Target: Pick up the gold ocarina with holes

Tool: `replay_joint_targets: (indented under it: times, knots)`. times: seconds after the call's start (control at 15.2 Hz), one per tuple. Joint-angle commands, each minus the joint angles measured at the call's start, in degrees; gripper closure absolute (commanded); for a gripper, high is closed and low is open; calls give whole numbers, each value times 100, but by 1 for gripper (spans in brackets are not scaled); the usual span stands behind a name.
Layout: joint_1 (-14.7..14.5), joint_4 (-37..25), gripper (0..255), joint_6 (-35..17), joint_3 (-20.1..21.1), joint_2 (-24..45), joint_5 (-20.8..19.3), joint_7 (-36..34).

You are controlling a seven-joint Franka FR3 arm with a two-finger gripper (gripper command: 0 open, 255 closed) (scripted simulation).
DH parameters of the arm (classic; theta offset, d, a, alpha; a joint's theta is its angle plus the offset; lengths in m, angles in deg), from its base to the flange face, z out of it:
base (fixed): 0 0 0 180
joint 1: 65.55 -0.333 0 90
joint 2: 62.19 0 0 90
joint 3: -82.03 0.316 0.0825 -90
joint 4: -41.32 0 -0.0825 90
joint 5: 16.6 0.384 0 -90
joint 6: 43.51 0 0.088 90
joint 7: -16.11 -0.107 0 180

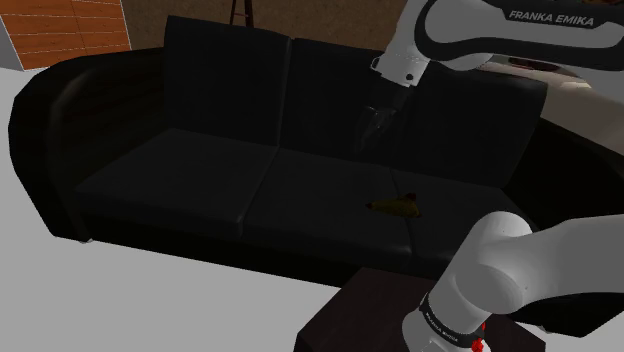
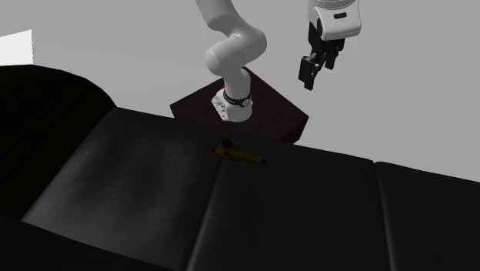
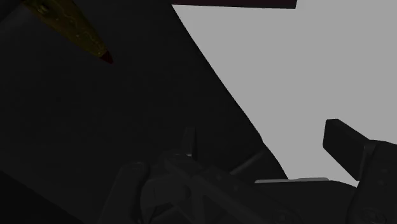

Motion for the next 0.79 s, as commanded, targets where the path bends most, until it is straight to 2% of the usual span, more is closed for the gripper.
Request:
replay_joint_targets:
  times: [0.0,0.73]
  knots:
    - [0,0,0,0,0,0,0,0]
    - [313,1193,0,-494,-477,182,-1448,1441]
